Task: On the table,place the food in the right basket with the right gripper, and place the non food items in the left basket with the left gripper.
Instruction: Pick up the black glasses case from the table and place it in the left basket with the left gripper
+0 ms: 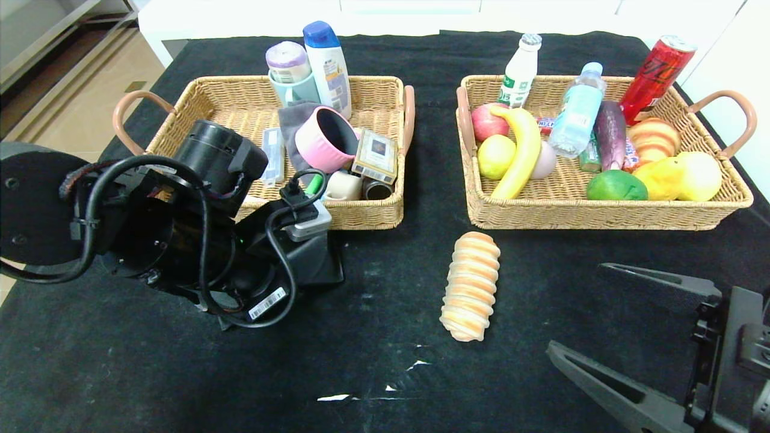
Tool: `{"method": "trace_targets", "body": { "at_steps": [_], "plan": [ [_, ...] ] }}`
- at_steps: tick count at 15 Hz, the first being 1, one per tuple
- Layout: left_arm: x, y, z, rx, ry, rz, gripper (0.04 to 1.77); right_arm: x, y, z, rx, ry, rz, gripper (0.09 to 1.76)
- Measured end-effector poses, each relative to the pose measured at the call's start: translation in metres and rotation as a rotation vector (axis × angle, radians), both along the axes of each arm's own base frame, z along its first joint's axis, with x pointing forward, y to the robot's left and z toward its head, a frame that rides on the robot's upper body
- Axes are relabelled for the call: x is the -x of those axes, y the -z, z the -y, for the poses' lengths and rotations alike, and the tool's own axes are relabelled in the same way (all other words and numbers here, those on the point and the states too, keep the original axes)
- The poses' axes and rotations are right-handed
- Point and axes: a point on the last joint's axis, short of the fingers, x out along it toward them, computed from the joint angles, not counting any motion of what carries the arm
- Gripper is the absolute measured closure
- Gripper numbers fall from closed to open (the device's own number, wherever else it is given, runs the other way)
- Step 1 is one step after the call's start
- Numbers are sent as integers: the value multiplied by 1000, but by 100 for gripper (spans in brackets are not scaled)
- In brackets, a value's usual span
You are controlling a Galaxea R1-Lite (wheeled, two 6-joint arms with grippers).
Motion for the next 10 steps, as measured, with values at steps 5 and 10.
{"method": "trace_targets", "body": {
  "at_steps": [5,10],
  "plan": [
    [15,-20,-5,64,-32,55,105,0,1,0,3,0,-3,14],
    [42,-32,-6,166,-92,8,109,-1,2,-1,8,0,-8,14]
  ]
}}
